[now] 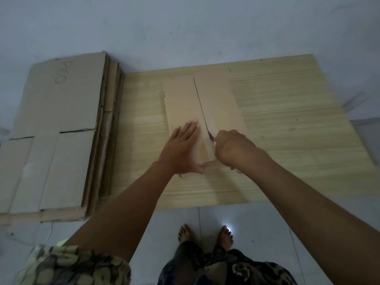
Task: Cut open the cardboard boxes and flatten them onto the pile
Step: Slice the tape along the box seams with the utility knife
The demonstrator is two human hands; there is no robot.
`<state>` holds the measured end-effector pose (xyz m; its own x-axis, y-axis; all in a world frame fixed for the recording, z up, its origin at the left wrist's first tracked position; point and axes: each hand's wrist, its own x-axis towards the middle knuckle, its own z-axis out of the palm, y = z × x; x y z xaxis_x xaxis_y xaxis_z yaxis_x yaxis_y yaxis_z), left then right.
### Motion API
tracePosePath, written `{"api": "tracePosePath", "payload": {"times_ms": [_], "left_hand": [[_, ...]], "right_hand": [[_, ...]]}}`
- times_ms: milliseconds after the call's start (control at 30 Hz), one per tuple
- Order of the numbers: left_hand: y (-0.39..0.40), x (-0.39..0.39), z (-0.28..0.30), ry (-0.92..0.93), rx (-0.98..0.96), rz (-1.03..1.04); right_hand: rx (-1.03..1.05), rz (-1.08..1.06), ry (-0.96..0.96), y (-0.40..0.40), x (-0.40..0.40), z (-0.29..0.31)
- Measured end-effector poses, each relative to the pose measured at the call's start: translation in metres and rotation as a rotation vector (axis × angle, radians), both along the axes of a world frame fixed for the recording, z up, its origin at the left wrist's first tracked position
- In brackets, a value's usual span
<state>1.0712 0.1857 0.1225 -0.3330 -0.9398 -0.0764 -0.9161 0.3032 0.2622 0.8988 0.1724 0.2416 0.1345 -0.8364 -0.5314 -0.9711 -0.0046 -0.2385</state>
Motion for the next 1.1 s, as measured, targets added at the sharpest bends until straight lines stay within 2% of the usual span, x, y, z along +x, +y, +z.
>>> {"api": "tracePosePath", "payload": {"times_ms": [200, 467, 1100], "left_hand": [[-0.011, 0.007, 0.001, -0.021, 0.008, 0.001], [-0.018, 0.008, -0.001, -0.01, 0.012, -0.023], [-0.03, 0.009, 0.0, -0.017, 0.046, 0.017]], "right_hand": [[-0.031, -0.057, -0.056, 0.003, 0.008, -0.005], [0.037, -0.125, -0.029, 0.004, 0.009, 0.002], [-0.018, -0.152, -0.062, 0.035, -0.001, -0.012]]}}
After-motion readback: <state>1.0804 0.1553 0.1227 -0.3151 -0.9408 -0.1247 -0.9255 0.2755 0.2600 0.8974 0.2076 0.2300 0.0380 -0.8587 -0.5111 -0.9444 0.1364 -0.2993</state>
